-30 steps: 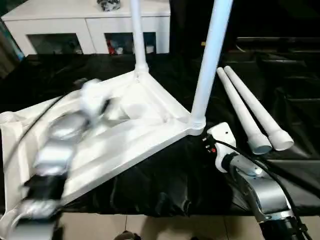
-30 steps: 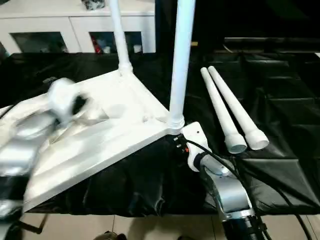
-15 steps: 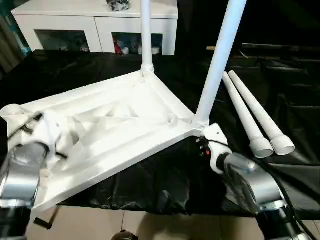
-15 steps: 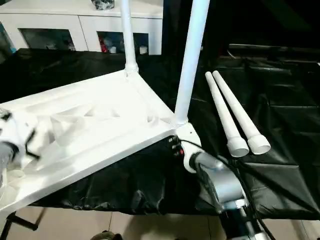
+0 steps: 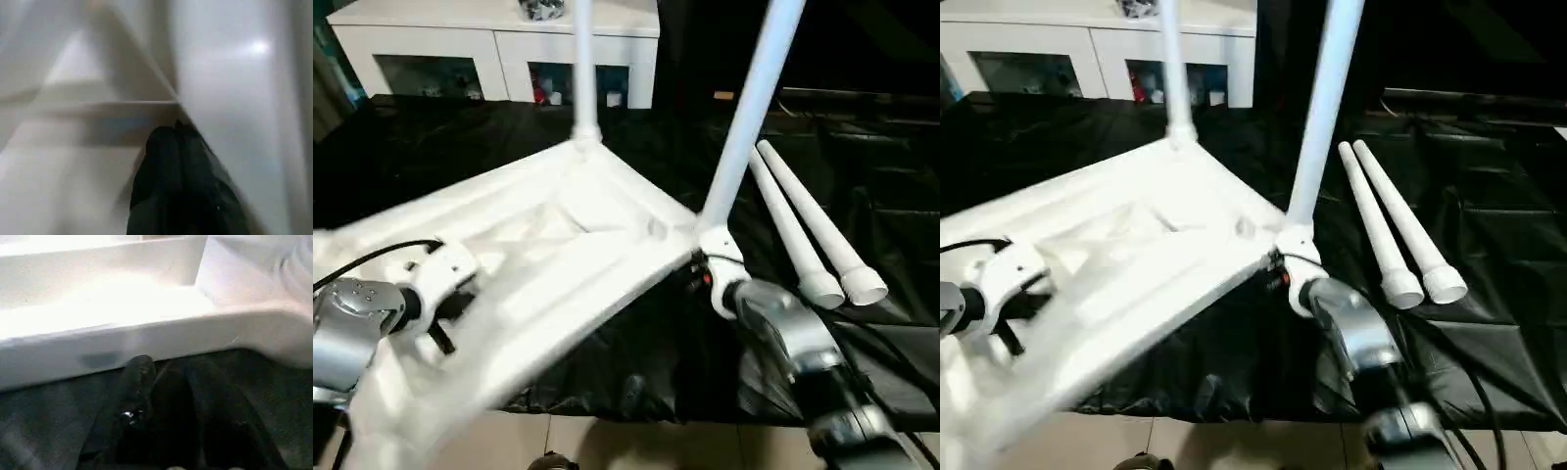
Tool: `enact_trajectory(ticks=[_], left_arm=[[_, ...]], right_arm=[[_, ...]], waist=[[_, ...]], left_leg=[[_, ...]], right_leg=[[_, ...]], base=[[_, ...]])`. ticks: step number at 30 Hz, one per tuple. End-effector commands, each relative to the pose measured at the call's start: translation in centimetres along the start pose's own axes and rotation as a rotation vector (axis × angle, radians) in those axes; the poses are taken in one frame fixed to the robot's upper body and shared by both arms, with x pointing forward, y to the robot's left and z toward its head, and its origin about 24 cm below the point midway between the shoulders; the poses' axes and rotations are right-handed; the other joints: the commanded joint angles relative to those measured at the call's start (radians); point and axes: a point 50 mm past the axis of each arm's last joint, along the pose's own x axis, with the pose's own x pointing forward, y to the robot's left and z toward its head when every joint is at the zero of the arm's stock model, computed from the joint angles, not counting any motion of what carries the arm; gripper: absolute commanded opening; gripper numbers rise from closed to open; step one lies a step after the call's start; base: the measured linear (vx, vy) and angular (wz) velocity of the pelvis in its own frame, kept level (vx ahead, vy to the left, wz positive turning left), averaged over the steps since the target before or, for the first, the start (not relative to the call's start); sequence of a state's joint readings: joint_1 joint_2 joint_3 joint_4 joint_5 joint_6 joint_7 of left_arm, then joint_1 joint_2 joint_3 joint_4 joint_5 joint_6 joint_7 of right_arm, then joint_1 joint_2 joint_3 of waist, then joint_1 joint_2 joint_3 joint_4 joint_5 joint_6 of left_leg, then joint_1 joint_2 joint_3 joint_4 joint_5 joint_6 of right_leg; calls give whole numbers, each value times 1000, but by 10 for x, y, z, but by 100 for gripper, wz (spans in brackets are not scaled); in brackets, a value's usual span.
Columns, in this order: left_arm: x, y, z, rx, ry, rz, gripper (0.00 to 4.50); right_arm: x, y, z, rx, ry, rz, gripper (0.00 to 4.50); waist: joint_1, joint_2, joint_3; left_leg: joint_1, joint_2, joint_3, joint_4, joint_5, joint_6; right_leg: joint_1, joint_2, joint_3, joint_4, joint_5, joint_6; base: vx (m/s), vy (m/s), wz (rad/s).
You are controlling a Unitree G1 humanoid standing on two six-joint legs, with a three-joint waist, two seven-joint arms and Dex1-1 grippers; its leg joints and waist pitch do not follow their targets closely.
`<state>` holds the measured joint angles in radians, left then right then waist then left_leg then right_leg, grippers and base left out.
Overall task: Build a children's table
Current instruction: Rotate table base, then pick table leg
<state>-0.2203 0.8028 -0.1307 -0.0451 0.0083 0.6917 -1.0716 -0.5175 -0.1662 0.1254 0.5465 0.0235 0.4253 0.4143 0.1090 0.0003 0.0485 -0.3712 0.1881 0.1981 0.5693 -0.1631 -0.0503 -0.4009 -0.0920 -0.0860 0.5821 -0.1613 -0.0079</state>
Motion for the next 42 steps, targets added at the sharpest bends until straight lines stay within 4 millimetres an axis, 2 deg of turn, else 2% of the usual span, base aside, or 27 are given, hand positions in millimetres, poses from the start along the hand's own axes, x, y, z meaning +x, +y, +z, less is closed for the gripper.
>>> enact_trajectory(ticks=[1, 4, 8, 12, 14, 15, 16, 18, 19, 20, 21, 22, 24, 25, 26, 27, 28, 30, 34, 35, 36, 37, 38, 39, 40, 41, 42], left_arm=[[9, -20, 15, 36, -72, -170, 0], [18, -30, 28, 57, -130, -236, 0], [41, -39, 51, 89, -198, -250, 0], [65, -27, 75, 86, -266, -107, 0], [72, -18, 81, 85, -274, -23, 0], [74, -13, 84, 84, -277, 12, 0], [75, -12, 85, 83, -278, 19, 0], [80, 1, 91, 66, -281, 122, 0], [82, 4, 91, 64, -279, 143, 0], [83, 9, 91, 65, -273, 184, 0], [84, 14, 91, 67, -266, 217, 0], [87, 20, 91, 66, -262, 262, 0], [88, 28, 91, 58, -263, 329, 0], [89, 31, 92, 53, -267, 354, 0], [91, 35, 90, 45, -265, 388, 0], [91, 37, 89, 41, -264, 401, 0], [92, 39, 87, 38, -259, 416, 0], [93, 41, 80, 64, -235, 427, 0], [85, 35, 82, 59, -309, 356, 0], [77, 29, 84, 54, -379, 315, 0], [77, 29, 84, 54, -380, 314, 0], [73, 27, 85, 48, -405, 308, 0], [68, 25, 87, 52, -444, 316, 0], [64, 23, 87, 39, -467, 309, 33], [57, 19, 89, 21, -510, 298, 41], [53, 17, 91, 17, -532, 294, 41], [47, 12, 95, 0, -578, 275, 41]], right_arm=[[5, 2, 7, -10, -27, 1, 106], [9, 4, 14, -10, -43, 2, 85], [19, 12, 21, -15, -60, 31, 49], [23, 18, 25, -19, -77, 42, 9], [22, 16, 27, -19, -91, 30, 3], [22, 15, 28, -17, -99, 24, 3], [22, 15, 28, -16, -101, 23, 3], [18, 8, 32, -6, -130, -8, 3], [18, 6, 33, -5, -135, -19, 3], [16, 2, 33, 0, -143, -46, 3], [14, -2, 34, 4, -149, -74, 3], [11, -7, 36, 3, -164, -112, 3], [7, -14, 37, 9, -182, -155, 3], [5, -17, 37, 21, -187, -167, 3], [2, -20, 37, 38, -195, -174, 3], [0, -21, 37, 44, -199, -176, 3], [-2, -23, 38, 48, -203, -181, 20], [-7, -26, 38, 23, -214, -195, 20], [-20, -35, 38, 20, -209, -211, 67], [-27, -46, 37, 45, -192, -275, 67], [-27, -46, 37, 45, -192, -275, 77], [-31, -52, 38, 51, -186, -312, 86], [-36, -58, 39, 83, -174, -345, 93], [-38, -62, 40, 101, -170, -363, 101], [-44, -69, 41, 125, -165, -394, 108], [-46, -72, 42, 128, -159, -403, 115], [-51, -79, 43, 125, -147, -428, 115]], waist=[[0, 21, -62], [-2, 17, -61], [-3, 13, -56], [-9, 9, -53], [-12, 6, -55], [-11, 7, -58], [-16, 10, -58], [-15, 7, -61], [-11, 19, -64], [-16, 15, -63], [-17, 14, -64], [-14, 20, -67], [-13, 21, -68], [-11, 21, -72], [-12, 22, -71], [-11, 20, -72], [-11, 26, -74], [-12, 28, -75], [-7, 28, -80], [-8, 33, -77], [-7, 31, -78], [-8, 38, -74], [-9, 36, -71], [-9, 35, -69], [-8, 44, -67], [-9, 39, -60], [-9, 39, -62]], left_leg=[[28, 40, -25, -72, -291, -61], [26, 39, -24, -73, -311, -60], [28, 39, -26, -72, -358, -63], [29, 34, -29, -70, -378, -62], [22, 34, -33, -71, -368, -57], [25, 34, -33, -70, -364, -57], [25, 34, -33, -69, -362, -54], [25, 32, -32, -67, -346, -49], [28, 34, -33, -65, -344, -51], [19, 34, -34, -67, -335, -49], [18, 32, -33, -67, -329, -46], [26, 32, -31, -63, -330, -48], [17, 31, -32, -63, -300, -45], [20, 32, -31, -61, -293, -45], [17, 30, -31, -60, -277, -39], [18, 31, -30, -59, -272, -37], [17, 30, -30, -58, -261, -34], [13, 30, -32, -57, -243, -26], [14, 36, -29, -51, -187, -3], [14, 35, -26, -49, -196, 1], [14, 39, -29, -50, -194, -2], [16, 37, -25, -50, -206, -5], [16, 39, -25, -53, -233, -13], [18, 36, -23, -53, -248, -16], [24, 39, -25, -54, -280, -30], [25, 36, -22, -57, -315, -33], [29, 37, -24, -56, -325, -42]], right_leg=[[36, -58, 52, -42, -170, -217], [39, -59, 53, -45, -201, -212], [36, -62, 56, -57, -321, -182], [33, -61, 52, -74, -433, -132], [38, -61, 49, -76, -446, -111], [37, -60, 48, -76, -443, -108], [35, -59, 48, -76, -431, -108], [35, -57, 47, -74, -406, -115], [35, -60, 48, -70, -387, -123], [41, -59, 46, -68, -369, -129], [42, -56, 45, -69, -363, -127], [35, -54, 46, -69, -339, -132], [44, -54, 46, -61, -285, -140], [44, -54, 46, -57, -258, -144], [47, -52, 45, -55, -229, -148], [47, -52, 45, -55, -216, -152], [49, -52, 45, -51, -188, -161], [53, -52, 43, -47, -145, -174], [58, -56, 44, -30, -16, -234], [52, -54, 44, -33, -27, -242], [59, -60, 45, -30, -27, -247], [51, -55, 45, -34, -54, -248], [54, -55, 45, -37, -92, -243], [51, -53, 45, -42, -122, -236], [50, -57, 46, -42, -173, -229], [44, -52, 44, -56, -247, -208], [45, -55, 45, -51, -261, -207]], base=[[0, 0, 0], [0, 0, 0], [0, 0, 0], [0, 0, 0], [0, 0, 0], [0, 0, 0], [0, 0, 0], [0, 0, 0], [0, 0, 0], [0, 0, 0], [0, 0, 0], [0, 0, 0], [0, 0, 0], [0, 0, 0], [0, 0, 0], [0, 0, 0], [0, 0, 0], [0, 0, 0], [0, 0, 0], [0, 0, 0], [0, 0, 0], [0, 0, 0], [0, 0, 0], [0, 0, 0], [0, 0, 0], [0, 0, 0], [0, 0, 0]])
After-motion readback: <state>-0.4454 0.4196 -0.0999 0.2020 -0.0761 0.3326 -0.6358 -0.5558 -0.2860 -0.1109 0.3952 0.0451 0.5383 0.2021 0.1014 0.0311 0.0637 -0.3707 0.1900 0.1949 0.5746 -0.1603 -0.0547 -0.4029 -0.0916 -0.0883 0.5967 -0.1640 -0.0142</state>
